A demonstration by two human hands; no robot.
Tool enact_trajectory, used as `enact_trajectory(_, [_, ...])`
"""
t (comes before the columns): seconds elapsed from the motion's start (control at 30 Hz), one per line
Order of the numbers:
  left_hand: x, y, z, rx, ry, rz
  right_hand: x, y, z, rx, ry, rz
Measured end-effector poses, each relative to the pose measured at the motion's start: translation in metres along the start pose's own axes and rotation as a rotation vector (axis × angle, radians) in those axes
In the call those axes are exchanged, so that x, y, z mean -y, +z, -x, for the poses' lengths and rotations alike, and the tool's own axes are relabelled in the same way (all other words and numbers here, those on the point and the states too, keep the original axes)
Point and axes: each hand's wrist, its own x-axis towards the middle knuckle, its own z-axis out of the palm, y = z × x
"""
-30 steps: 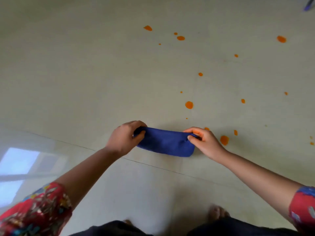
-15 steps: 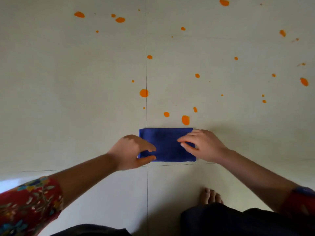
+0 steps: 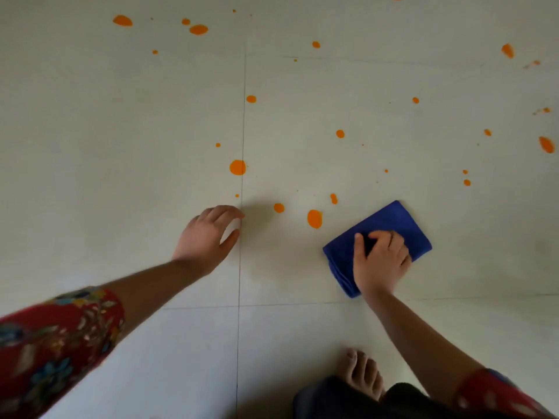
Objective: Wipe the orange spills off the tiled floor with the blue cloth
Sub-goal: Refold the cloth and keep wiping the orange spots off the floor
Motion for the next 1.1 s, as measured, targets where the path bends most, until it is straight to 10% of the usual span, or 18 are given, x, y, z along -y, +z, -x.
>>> enact_trajectory(0.13, [-0.015, 0.027, 0.005, -0.092, -0.150, 0.025, 0.028, 0.018, -0.024, 0.077, 0.217, -0.033])
enact_trajectory(0.37, [-0.004, 0.051, 0.006, -0.161, -0.288, -0.034, -0.004, 0.023, -0.039, 0.198, -0.174, 0.288])
enact_trajectory(0.6, [0.003, 0.062, 0.005, -0.154, -0.299, -0.069, 0.012, 0.020, -0.125, 0.182, 0.112, 0.210])
enact_trajectory(0.83, [0.001, 0.060, 0.004, -0.168, -0.310, -0.058, 0.009, 0.020, -0.094, 0.255, -0.566, 0.239])
enact_trajectory(1.0, [-0.001, 0.060, 0.003, -0.186, -0.315, -0.067, 0.014, 0.022, -0.147, 0.200, -0.079, 0.267])
enact_trajectory(1.1, [-0.002, 0.058, 0.002, -0.197, -0.310, -0.068, 0.060, 0.036, -0.164, 0.208, -0.157, 0.236])
